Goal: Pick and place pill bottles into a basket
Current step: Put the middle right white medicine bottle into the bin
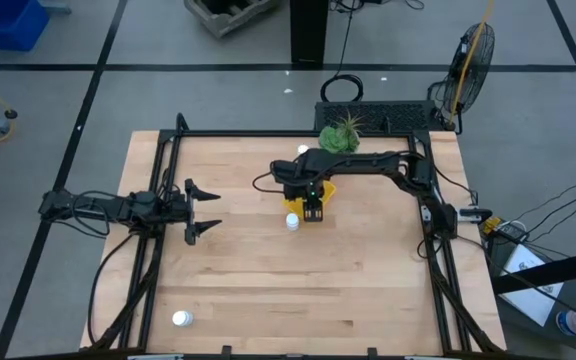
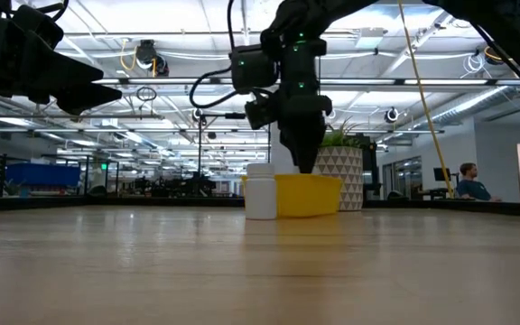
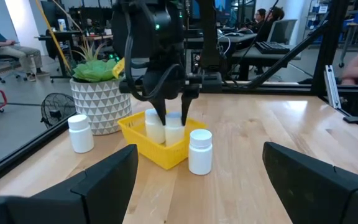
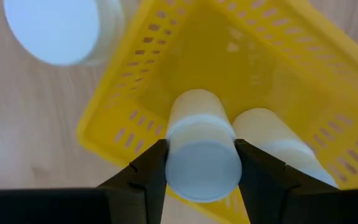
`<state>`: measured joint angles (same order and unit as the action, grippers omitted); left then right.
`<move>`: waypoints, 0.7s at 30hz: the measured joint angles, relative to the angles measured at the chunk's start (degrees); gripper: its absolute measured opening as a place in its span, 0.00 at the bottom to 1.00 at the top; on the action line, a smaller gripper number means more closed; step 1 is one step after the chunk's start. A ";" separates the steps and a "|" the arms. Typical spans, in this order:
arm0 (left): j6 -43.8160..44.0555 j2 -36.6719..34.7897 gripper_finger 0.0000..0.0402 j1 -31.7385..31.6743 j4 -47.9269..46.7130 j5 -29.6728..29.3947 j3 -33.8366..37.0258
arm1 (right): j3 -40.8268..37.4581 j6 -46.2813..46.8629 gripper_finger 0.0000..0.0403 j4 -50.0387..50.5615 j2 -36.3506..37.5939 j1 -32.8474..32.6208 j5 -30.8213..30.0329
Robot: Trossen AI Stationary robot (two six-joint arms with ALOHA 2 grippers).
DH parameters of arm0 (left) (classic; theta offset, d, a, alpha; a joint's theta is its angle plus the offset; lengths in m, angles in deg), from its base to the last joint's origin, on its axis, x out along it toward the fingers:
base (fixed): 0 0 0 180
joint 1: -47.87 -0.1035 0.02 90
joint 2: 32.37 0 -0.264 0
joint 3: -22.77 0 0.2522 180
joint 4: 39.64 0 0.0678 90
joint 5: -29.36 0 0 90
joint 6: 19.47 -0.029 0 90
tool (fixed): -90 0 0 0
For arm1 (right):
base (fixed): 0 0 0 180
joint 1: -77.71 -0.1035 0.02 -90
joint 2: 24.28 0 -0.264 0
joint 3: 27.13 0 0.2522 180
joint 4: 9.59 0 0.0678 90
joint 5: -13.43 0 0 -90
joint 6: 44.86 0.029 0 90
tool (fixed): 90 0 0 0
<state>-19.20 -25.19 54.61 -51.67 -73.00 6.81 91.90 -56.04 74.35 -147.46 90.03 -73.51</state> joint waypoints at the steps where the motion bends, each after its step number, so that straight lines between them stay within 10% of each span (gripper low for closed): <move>1: 0.00 0.00 0.87 -0.02 0.00 0.00 0.00 | -0.40 -0.02 0.37 0.07 0.10 0.15 -0.04; 21: -0.02 0.00 0.87 -0.02 0.00 0.00 0.00 | -0.81 -1.74 0.37 0.49 0.31 3.92 -1.73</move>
<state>-19.22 -25.19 54.59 -51.67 -73.00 6.81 91.10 -57.78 74.84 -147.15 93.94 -75.24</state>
